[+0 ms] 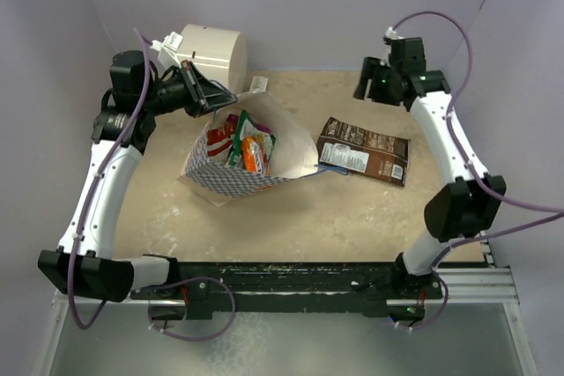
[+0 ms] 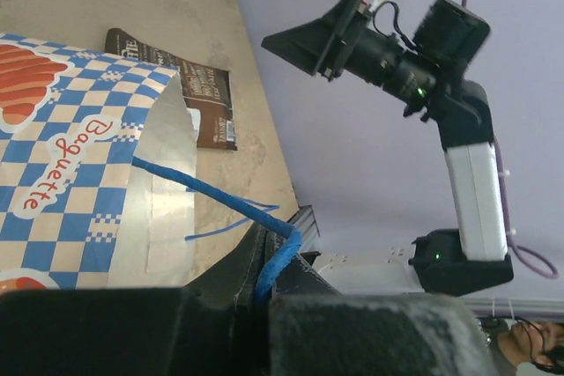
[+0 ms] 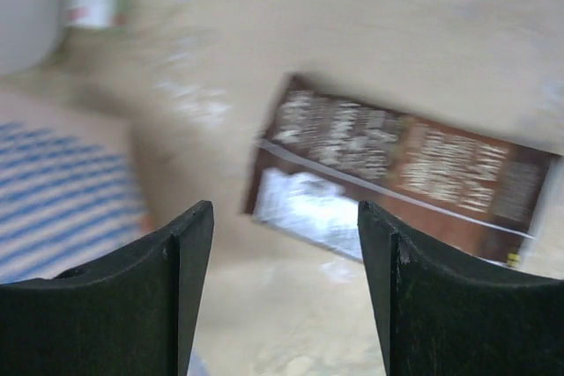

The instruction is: Take the snacks out of the paper bag

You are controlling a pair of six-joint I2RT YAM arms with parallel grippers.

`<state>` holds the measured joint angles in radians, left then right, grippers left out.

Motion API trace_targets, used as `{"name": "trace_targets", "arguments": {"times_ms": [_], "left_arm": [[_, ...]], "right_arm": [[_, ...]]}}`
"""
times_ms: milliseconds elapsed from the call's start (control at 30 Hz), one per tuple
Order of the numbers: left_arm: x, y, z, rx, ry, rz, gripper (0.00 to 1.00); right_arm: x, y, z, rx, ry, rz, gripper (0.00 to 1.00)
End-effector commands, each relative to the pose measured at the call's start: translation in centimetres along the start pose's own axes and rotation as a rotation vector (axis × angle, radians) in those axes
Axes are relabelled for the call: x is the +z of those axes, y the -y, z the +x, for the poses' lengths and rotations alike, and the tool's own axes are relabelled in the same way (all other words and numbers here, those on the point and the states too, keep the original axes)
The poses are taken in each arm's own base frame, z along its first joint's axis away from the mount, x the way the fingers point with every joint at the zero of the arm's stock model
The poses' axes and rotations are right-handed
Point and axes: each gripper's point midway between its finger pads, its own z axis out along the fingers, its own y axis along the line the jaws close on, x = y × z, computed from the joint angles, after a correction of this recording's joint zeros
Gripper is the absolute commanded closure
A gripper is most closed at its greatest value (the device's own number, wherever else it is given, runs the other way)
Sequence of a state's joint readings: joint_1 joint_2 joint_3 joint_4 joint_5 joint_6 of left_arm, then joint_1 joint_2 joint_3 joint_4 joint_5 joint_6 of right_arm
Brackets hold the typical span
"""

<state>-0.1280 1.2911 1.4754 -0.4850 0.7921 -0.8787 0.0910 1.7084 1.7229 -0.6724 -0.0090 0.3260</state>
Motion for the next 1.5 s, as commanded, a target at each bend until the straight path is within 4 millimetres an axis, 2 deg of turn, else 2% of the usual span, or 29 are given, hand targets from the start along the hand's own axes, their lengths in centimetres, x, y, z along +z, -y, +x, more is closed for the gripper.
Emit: {"name": "trace_targets", "arguments": {"times_ms": [0,100,133,167,267,400,467,600,767,933,1067,1200,1467], "left_arm": [[-1.0,3.4,-0.9,-0.013,0.091,0.070,1.00],[-0.9,3.7,-0.8,-0.062,0.092,0.077,1.00],[-0.8,4.0,-0.8,-0.069,0.087,0.090,1.00],[-0.7,3.9,-0.7,-0.082,0.072,0.091,1.00],[-0.5,3.7,-0.2,-0.106,0.033,0.079,1.00],[-0.6,3.4,0.2,-0.117,0.023,0.058,1.00],[-0.7,3.4,0.3,-0.117,0.024,0.056,1.00],[-1.0,4.0,0.0,-0.100,0.041,0.067,1.00],[-0.9,4.5,-0.7,-0.078,0.059,0.079,1.00],[-1.1,5.1,-1.4,-0.056,0.098,0.094,1.00],[-1.3,5.6,-2.0,-0.046,0.137,0.109,1.00],[-1.2,5.5,-2.0,-0.061,0.145,0.123,1.00],[-1.0,5.4,-2.1,-0.062,0.141,0.125,1.00]], "right_arm": [[-7.4,-8.5,-0.3,-0.020,0.069,-0.260,0.31],[-10.8,-13.1,1.4,0.002,0.111,-0.393,0.31],[-12.2,-15.6,2.5,0.003,0.131,-0.481,0.30],[-13.6,-17.2,3.2,0.022,0.161,-0.543,0.30],[-15.6,-20.3,5.2,0.127,0.202,-0.688,0.29],[-15.8,-25.6,8.3,0.148,0.171,-0.800,0.29],[-15.3,-27.9,8.8,0.122,0.179,-0.785,0.29],[-12.5,-30.5,9.1,0.172,0.163,-0.709,0.31],[-10.3,-32.1,9.8,0.222,0.167,-0.652,0.37],[-7.5,-32.5,10.9,0.217,0.136,-0.550,0.37],[-6.9,-33.9,10.7,0.188,0.140,-0.569,0.44],[-5.6,-34.2,11.2,0.185,0.123,-0.535,0.50],[-3.6,-34.1,13.8,0.193,0.026,-0.459,0.51]]}}
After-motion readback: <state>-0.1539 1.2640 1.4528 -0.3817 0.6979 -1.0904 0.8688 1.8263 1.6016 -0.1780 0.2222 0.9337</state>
